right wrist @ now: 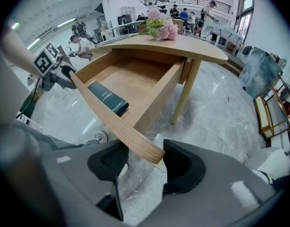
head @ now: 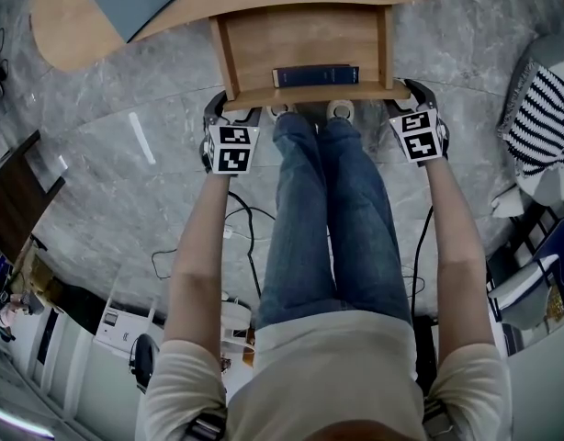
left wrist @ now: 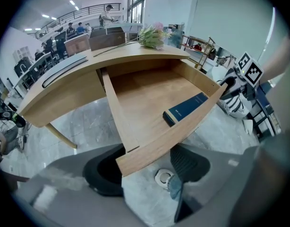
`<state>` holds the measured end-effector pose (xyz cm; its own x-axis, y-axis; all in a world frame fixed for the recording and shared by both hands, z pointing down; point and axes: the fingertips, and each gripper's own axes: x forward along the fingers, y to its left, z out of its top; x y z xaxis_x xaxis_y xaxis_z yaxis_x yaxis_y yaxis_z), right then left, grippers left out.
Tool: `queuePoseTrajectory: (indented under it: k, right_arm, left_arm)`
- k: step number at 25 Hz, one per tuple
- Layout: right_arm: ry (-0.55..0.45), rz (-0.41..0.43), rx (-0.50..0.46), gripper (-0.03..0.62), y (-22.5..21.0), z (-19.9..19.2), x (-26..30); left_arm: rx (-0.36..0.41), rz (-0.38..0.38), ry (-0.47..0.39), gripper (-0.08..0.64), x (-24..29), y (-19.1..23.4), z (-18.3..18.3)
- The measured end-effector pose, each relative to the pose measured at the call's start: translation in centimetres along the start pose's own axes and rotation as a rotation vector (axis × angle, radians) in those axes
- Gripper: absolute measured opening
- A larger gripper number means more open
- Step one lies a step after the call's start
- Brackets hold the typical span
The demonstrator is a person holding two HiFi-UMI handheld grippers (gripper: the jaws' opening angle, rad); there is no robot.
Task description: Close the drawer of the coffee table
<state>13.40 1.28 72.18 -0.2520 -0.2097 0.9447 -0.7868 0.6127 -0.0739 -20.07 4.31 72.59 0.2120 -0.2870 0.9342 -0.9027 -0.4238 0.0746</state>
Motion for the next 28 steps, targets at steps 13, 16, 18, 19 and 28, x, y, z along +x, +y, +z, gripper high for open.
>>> queuePoseTrajectory:
  k: [13,16,18,19,28]
  right_arm:
    - [-0.023,-0.008,-0.001,0.227,-1.9,2.7,0.6]
    - [-0.029,-0.011,-0.002,0.227,-2.3,3.4,0.8]
    - [-0.033,-0.012,-0.001,0.227,-2.5,3.9,1.0]
    - [-0.034,-0.013,0.000,0.227,-2.5,4.1,1.1]
    - [-0.049,-0.020,-0.003,0.227,-3.8,5.8,1.5]
  left_arm:
    - [0.017,0.011,-0.015,0.299,0.9,1.6,3.0]
    - [0.023,0.012,-0.021,0.299,1.3,2.1,3.8]
    - [0.026,0.014,-0.024,0.299,1.4,2.6,4.3]
    - [0.027,0.016,-0.026,0.299,1.4,2.8,4.5]
    - [0.039,0.020,-0.044,0.299,2.1,3.9,6.5]
